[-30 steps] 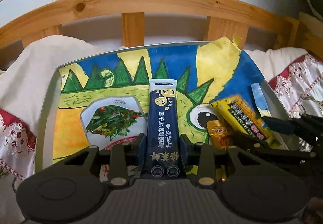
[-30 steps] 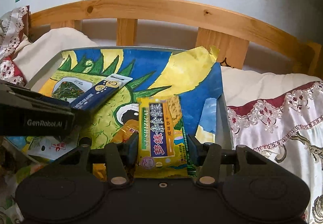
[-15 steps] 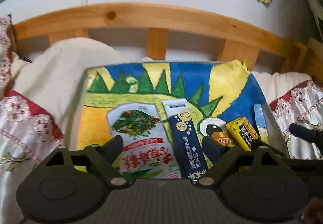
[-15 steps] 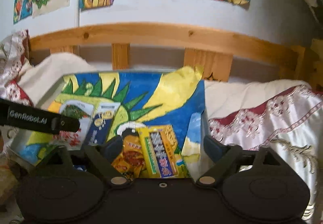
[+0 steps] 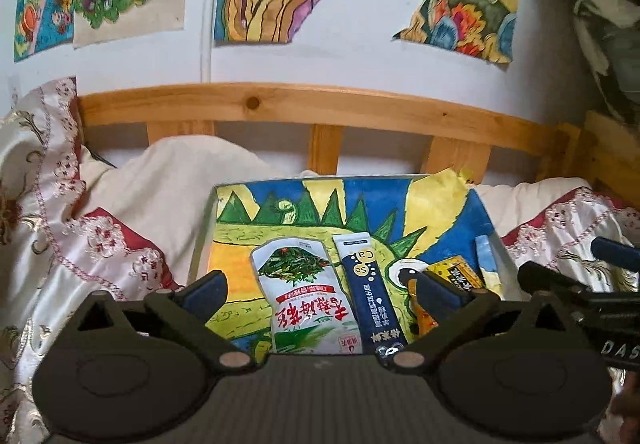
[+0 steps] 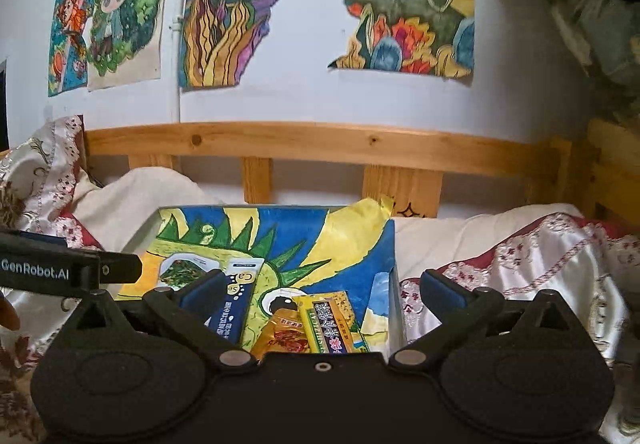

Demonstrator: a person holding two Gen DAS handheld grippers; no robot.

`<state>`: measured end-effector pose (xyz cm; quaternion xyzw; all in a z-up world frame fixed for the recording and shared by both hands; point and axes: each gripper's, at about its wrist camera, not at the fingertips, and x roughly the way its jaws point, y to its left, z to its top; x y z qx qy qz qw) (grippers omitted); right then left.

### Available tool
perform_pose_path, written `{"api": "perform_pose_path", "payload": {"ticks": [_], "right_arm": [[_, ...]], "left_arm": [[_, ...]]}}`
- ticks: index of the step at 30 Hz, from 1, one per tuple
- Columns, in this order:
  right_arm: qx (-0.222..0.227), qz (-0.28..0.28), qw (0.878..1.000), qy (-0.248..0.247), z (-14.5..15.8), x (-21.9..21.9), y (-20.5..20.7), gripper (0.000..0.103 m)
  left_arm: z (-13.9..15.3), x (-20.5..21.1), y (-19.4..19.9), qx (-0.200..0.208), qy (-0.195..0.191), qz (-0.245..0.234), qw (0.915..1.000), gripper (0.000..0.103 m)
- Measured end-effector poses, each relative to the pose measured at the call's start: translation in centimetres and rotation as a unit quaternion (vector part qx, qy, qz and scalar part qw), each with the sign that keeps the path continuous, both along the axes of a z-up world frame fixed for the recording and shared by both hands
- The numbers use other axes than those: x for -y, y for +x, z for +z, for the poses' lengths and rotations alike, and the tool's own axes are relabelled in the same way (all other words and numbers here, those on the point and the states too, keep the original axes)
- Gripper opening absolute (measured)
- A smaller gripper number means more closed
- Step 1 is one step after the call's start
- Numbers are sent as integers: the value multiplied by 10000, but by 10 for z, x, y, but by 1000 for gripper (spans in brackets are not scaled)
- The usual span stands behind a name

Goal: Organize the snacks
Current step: 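Open both tools and withdraw them from the tray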

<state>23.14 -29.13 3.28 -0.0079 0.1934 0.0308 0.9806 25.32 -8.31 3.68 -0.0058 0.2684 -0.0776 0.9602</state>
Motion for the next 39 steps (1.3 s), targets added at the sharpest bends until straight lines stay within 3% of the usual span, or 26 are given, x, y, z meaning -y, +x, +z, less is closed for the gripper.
{"api": "perform_pose_path", "payload": {"ticks": [7, 14, 28, 39], "right_arm": [[215, -38, 9997, -62, 28, -2, -44, 102], [300, 75, 9995, 6, 41, -15, -85, 102], [9, 110, 9996, 263, 28, -47, -139, 102], [-236, 143, 9995, -127, 7, -59, -154, 102]], "left_arm": [[7, -17, -44, 355, -204, 136, 9991, 102], [11, -43, -89, 567, -162, 336, 9977, 103], [-8, -88, -149, 289, -165, 624, 9975, 103], [-31, -95, -166, -142, 136, 668, 9976, 103]]}}
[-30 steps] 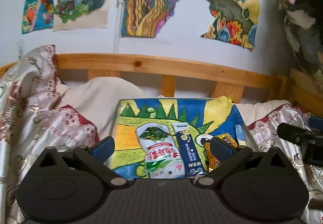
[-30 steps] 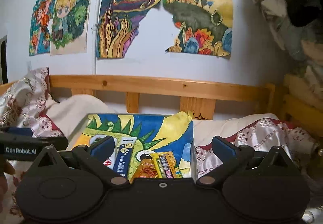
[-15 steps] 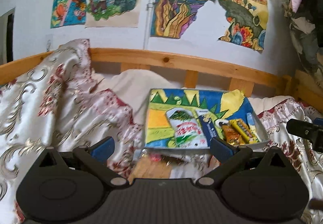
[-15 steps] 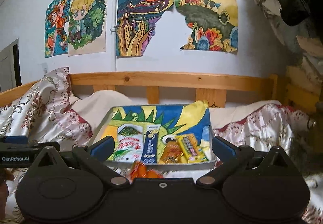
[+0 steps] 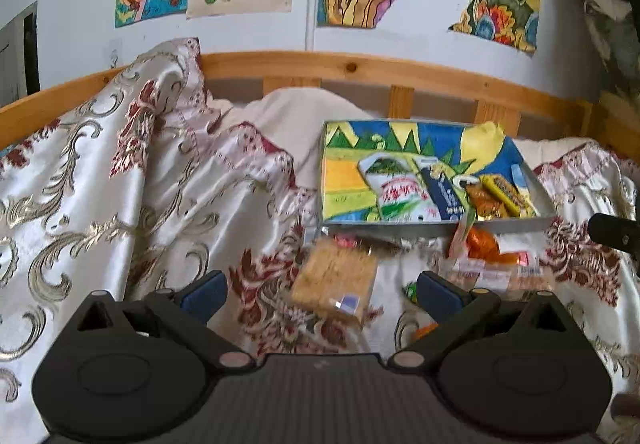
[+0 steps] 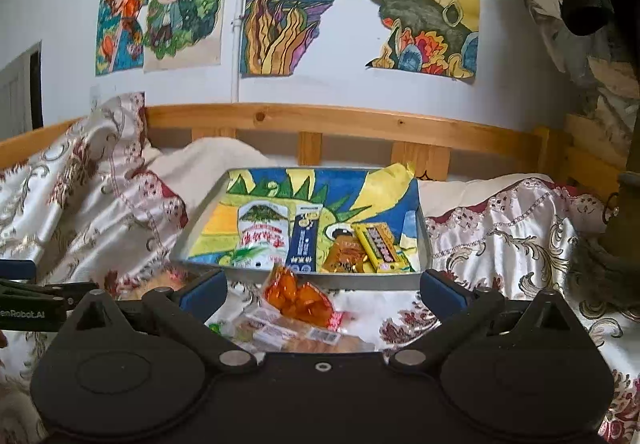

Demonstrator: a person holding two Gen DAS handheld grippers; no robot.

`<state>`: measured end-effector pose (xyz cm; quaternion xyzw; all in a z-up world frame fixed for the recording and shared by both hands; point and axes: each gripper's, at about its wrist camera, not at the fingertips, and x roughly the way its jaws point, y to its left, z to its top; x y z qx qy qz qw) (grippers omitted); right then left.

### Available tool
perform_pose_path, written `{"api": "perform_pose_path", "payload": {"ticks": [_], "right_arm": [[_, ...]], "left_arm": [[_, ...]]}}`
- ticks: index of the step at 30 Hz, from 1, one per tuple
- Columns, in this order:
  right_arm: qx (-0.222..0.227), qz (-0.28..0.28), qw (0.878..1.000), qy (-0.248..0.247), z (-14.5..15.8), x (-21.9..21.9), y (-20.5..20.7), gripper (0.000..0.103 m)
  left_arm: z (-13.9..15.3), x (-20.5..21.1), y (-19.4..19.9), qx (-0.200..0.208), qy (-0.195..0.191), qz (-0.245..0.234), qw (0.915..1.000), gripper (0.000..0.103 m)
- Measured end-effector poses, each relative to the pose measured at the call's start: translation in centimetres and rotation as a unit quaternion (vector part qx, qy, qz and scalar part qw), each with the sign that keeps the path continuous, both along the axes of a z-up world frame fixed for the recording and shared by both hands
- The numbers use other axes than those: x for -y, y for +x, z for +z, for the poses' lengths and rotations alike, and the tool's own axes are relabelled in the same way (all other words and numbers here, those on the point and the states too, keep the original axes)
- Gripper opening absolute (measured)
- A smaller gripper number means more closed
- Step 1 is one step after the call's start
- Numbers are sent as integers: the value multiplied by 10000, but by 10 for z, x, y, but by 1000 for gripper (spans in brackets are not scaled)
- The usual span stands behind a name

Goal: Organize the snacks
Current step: 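Open both tools and withdraw them from the tray, then move the right tool toward the green tube snack while the left tool approaches the orange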

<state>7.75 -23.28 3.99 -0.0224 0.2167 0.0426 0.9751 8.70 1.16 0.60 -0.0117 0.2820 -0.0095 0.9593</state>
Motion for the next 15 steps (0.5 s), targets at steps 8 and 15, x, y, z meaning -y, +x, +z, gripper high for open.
{"api": "perform_pose_path", "payload": {"ticks": [8, 15], "right_arm": [[-312, 96, 9994, -127, -16, -8, -8, 102], [-713, 21, 9969, -317, -35, -11, -11, 102]], "left_arm": [[-10, 12, -5, -236, 123, -340, 9991, 103], [-27, 23, -4, -481, 365, -623, 9962, 103]]}}
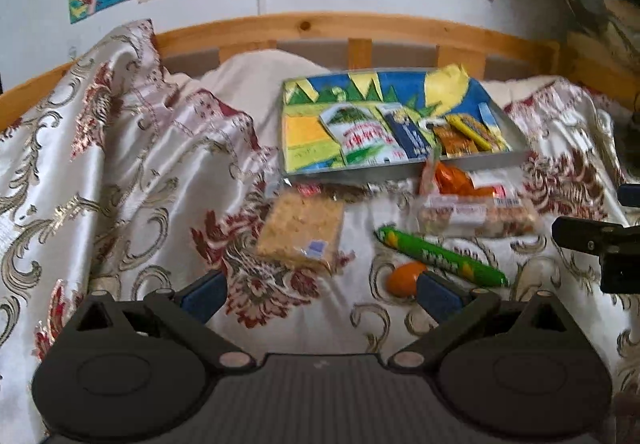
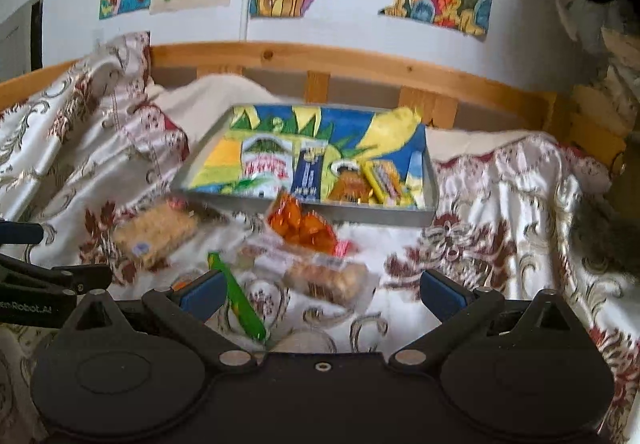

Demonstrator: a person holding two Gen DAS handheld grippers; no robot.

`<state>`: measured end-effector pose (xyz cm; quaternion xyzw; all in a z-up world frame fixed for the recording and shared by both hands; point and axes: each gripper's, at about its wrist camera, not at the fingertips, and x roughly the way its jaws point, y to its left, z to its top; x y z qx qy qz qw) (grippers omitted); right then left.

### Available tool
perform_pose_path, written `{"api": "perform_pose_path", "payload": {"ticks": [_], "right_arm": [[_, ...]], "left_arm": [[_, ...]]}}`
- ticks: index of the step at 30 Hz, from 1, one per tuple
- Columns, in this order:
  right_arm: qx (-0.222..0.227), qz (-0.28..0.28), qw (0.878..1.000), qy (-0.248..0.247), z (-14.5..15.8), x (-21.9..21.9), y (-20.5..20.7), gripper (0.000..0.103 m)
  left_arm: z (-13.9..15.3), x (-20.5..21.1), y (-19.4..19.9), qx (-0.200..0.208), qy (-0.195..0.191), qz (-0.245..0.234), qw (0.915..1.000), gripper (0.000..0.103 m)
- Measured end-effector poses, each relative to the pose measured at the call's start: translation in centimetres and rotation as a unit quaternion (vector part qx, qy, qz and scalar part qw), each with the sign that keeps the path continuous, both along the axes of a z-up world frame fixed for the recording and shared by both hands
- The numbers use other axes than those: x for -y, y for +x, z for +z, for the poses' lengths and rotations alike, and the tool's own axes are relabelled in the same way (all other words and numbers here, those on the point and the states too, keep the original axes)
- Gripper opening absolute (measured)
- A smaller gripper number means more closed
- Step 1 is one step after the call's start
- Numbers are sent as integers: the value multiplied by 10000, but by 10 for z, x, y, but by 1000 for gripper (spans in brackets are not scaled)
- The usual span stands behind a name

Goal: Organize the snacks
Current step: 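Move the right tool toward the green tube snack while the left tool approaches the orange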

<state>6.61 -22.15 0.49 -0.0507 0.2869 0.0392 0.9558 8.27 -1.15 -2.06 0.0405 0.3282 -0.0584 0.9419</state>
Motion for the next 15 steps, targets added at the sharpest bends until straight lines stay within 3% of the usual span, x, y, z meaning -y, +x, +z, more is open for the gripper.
{"api": "perform_pose_path", "payload": {"ticks": [15], "right_arm": [[-509, 1, 9986, 105, -22, 1, -2, 102]], "left_arm": [[-14, -1, 7, -335, 187, 98, 9992, 103]]}}
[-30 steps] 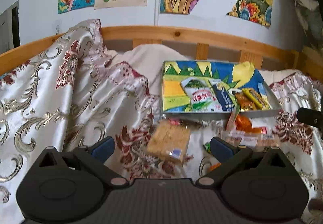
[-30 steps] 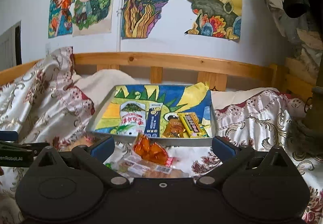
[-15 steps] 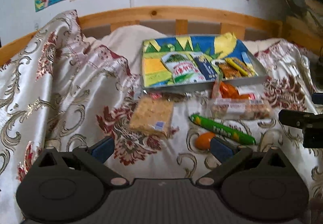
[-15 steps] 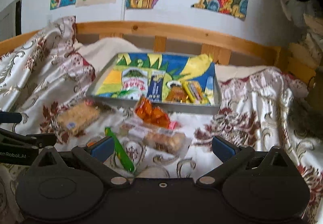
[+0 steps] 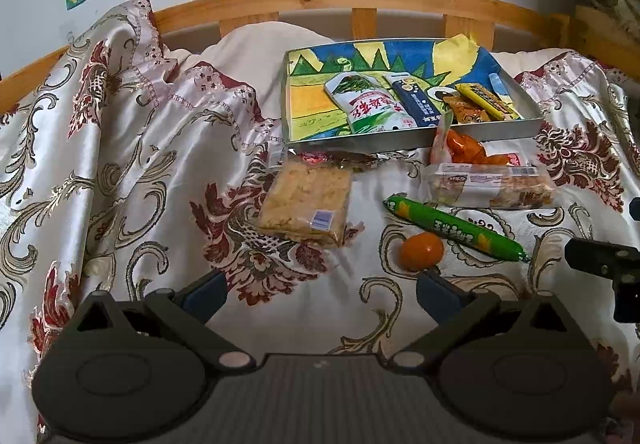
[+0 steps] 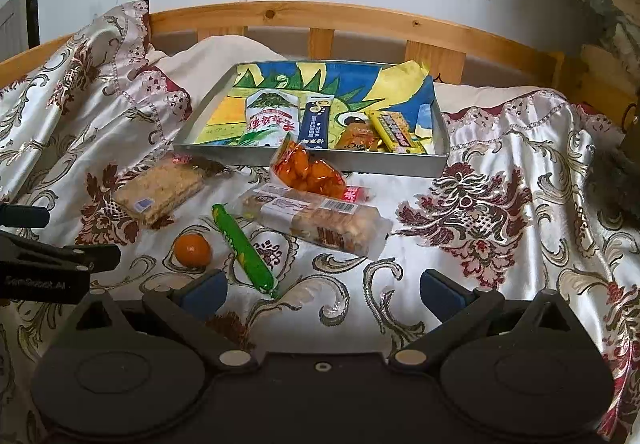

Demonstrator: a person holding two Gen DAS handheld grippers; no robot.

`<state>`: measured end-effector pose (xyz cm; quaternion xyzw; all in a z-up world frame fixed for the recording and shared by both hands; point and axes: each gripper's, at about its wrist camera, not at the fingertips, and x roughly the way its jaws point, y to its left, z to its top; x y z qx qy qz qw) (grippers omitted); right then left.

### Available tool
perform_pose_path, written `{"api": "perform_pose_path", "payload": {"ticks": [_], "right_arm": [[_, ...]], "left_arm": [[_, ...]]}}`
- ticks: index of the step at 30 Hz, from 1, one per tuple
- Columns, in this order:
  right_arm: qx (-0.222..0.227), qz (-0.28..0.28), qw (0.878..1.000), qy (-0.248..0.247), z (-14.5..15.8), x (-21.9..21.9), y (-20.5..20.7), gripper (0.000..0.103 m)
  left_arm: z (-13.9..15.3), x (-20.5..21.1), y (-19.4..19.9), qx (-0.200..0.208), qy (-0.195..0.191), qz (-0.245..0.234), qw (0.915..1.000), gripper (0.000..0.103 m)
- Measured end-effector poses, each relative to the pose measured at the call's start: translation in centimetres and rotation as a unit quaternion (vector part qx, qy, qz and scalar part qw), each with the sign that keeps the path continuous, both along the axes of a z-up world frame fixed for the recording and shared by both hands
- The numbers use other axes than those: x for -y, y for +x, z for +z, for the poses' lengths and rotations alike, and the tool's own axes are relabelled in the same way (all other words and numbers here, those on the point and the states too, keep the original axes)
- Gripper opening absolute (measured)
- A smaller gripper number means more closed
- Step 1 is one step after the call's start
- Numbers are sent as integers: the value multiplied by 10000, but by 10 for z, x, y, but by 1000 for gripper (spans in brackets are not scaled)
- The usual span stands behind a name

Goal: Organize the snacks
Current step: 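Move the right tool toward the green tube snack while the left tool approaches the orange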

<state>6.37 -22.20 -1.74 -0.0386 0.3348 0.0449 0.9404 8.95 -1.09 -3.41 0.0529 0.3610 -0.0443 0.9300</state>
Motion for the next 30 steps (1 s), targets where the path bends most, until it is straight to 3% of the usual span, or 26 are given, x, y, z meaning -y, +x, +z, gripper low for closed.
{"api": "perform_pose_path", "payload": {"ticks": [22, 30], "right_arm": [[-247, 88, 9997, 24, -12, -7, 9, 102], [-131, 232, 9996, 34, -16, -9, 19, 102]], "left_arm": [[-7, -4, 9, -210, -112, -30, 9997, 103], [-5, -5, 21, 231, -335, -495, 9979, 103]]}}
